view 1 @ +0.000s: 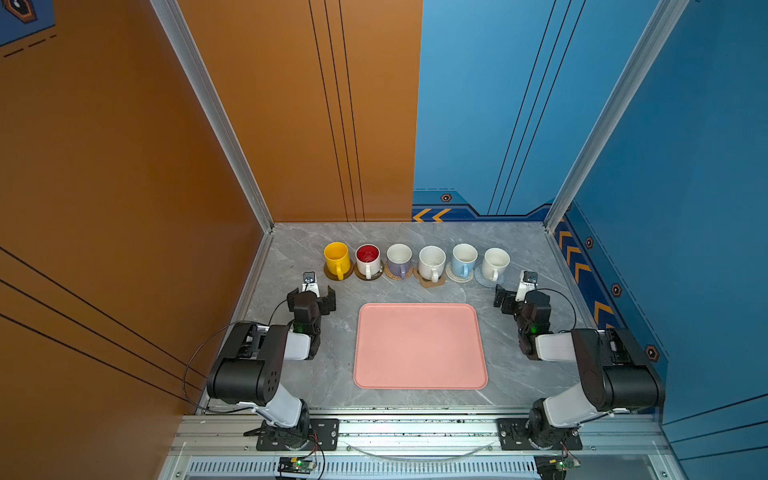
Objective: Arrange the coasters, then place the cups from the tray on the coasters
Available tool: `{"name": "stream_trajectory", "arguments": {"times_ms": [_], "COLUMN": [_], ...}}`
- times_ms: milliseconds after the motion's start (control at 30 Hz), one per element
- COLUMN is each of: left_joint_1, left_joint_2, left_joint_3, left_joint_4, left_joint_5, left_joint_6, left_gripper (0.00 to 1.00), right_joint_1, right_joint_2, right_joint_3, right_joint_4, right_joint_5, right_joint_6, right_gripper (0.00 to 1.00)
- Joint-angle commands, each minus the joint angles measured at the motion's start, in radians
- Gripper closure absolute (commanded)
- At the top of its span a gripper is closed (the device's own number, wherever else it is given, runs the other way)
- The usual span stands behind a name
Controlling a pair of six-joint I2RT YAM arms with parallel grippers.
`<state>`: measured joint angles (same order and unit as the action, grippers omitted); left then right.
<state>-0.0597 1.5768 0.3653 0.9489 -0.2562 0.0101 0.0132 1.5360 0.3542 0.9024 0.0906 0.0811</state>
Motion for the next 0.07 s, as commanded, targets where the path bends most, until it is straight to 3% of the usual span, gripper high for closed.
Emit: {"name": "stream_trajectory", "arguments": {"times_ms": [0,33], "left_joint_1": [0.003,0.003], "left_joint_2": [-0.012,-0.012], "left_joint_3": [0.006,0.006], "left_joint_4": [-0.007,-0.007], "left_joint_5": [0.002,0.002], "left_joint_6": [-0.008,-0.008], "left_gripper": [0.02,0.02], "right_joint_1": [0.008,0.008], "right_joint_2": [0.01,0.01], "right_joint_3": [0.019,0.019], "right_joint_4": [0.006,0.006], "right_joint_5": [0.026,0.027], "right_joint_6": [-0.012,-0.012], "right_gripper": [0.0,0.0]}}
